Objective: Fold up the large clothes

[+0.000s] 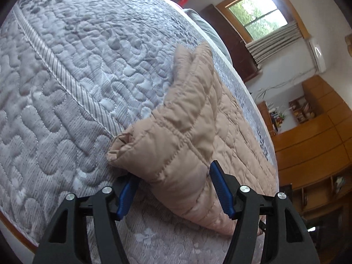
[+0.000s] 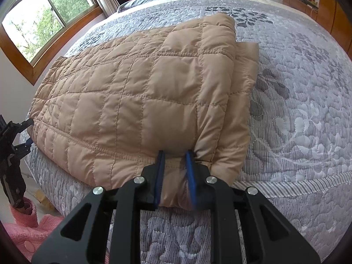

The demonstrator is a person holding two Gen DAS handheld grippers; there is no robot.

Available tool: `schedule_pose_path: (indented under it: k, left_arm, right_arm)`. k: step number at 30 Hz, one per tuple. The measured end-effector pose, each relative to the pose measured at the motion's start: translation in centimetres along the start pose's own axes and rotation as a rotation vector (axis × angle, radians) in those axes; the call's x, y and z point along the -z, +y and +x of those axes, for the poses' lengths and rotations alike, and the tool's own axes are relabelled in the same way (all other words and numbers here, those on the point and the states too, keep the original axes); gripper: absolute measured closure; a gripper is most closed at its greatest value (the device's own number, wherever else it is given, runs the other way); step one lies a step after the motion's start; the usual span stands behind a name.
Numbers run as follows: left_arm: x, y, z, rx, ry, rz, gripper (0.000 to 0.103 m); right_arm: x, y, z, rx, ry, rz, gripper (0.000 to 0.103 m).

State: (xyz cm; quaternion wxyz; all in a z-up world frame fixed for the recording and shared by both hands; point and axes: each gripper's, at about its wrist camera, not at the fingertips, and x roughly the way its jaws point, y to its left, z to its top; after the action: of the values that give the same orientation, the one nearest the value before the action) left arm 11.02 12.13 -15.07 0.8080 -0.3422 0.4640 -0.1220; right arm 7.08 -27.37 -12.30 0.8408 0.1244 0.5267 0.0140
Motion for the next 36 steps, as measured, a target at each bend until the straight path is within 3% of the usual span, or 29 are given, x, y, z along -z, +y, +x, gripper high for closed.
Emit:
schedule_pose_path:
  k: [9, 11, 13, 16, 18, 23, 28, 36]
  left_arm:
    - [-0.4, 0.7, 1.4, -0.037, -0.089, -0.015, 0.039]
    - [-0.4, 0.4, 1.4, -0.056, -0.111, -0.003, 0.042]
    - [-0.2, -0.3, 1.4, -0.074, -0.127, 0.032, 0.059]
    - [0.0, -0.8, 1.1, -0.063, -0.141, 0.044, 0.075]
    - [0.1, -1.0, 0.8, -0.059, -0.149, 0.05, 0.079]
    - [0.3, -0.9, 0.6, -0.058, -0.142, 0.07, 0.081]
    - [0.0, 0.4, 1.8, -0.016, -0.089, 0.026, 0.079]
    - [-0.5, 1.0, 2.0, 0.014, -0.069, -0.023, 0.082]
  right_arm:
    - [0.0, 0.0, 0.1, -0.003, 0.003, -0.004, 0.085]
    - [0.0, 0.0, 0.1, -0.008, 0.004, -0.003, 0.085]
    - [0.0, -0.2, 0.1, -0.013, 0.006, -0.002, 0.085]
    - [-0.1, -0.4, 0.0, -0.018, 0.007, -0.002, 0.085]
    - [0.0, -0.4, 0.0, -0.018, 0.007, -0.001, 0.085]
    - [-0.2, -0.5, 0.2, -0.029, 0.013, 0.007, 0.085]
    - [-0.3, -0.5, 0.3, -0.03, 0.008, 0.005, 0.085]
    - [-0.2, -1.1, 0.2, -0.058, 0.0, 0.006, 0.085]
